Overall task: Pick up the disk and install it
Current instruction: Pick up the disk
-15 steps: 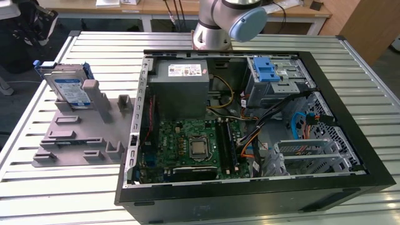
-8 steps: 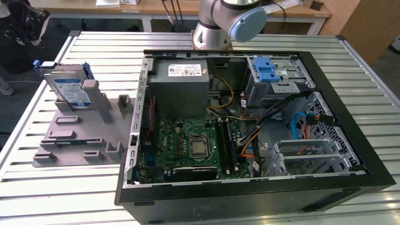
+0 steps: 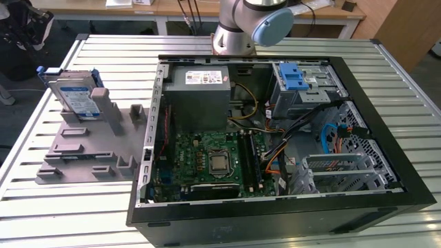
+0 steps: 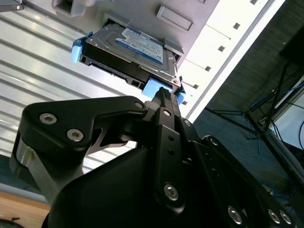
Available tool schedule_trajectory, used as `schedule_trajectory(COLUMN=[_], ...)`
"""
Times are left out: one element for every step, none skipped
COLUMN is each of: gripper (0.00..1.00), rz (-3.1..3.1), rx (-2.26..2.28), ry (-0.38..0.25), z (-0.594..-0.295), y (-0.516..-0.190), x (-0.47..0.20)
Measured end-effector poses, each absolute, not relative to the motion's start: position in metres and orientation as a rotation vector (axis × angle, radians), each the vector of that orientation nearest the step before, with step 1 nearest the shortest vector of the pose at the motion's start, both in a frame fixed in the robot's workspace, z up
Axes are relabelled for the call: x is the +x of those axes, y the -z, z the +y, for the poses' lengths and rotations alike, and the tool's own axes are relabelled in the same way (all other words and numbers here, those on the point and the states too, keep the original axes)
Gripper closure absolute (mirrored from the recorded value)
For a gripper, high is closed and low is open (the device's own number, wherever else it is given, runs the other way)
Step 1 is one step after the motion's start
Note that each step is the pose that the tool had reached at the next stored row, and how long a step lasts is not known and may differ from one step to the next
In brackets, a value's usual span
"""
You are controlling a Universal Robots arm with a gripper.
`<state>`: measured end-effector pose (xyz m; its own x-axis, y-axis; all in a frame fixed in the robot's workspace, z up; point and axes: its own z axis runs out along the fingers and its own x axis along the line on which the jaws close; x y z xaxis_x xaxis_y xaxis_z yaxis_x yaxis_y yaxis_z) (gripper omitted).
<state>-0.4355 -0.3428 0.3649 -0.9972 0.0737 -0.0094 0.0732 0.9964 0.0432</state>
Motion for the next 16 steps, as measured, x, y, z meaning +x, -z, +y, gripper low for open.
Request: schedule_trajectory(gripper=[0.89,0.89,0.89,0.89,0.89,0.89,0.89,0.89,0.89,0.89,0.89,0.89,0.89,0.89,0.89,0.89], rz=[3.129,3.129,3.130,3.131,3.131,3.132,3.132,3.132,3.131,3.131,3.130,3.129,3.128,3.126,3.125,3.123], rx=[0.103,0.080,0.054,0.026,-0.004,-0.029,-0.052,-0.075,-0.100,-0.124,-0.148,-0.175,-0.201,-0.228,-0.254,-0.281], ry=[-0.067,-0.067,-0.067,-0.068,-0.068,-0.068,-0.068,-0.068,-0.068,-0.068,-0.068,-0.068,-0.069,-0.069,-0.069,-0.069], z=[-0.3428,-0.3427,-0.3427,-0.3427,-0.3427,-0.3428,-0.3428,-0.3428,-0.3428,-0.3428,-0.3428,-0.3428,-0.3427,-0.3427,-0.3427,-0.3428], y=[-0.3649,-0.3649,-0.3649,-0.3648,-0.3648,-0.3649,-0.3649,-0.3649,-0.3649,-0.3648,-0.3648,-0.3647,-0.3647,-0.3647,-0.3646,-0.3646], x=[-0.4356,-0.4356,-0.4356,-0.4356,-0.4356,-0.4357,-0.4358,-0.4358,-0.4359,-0.4360,-0.4361,-0.4361,-0.4362,-0.4362,-0.4363,-0.4363])
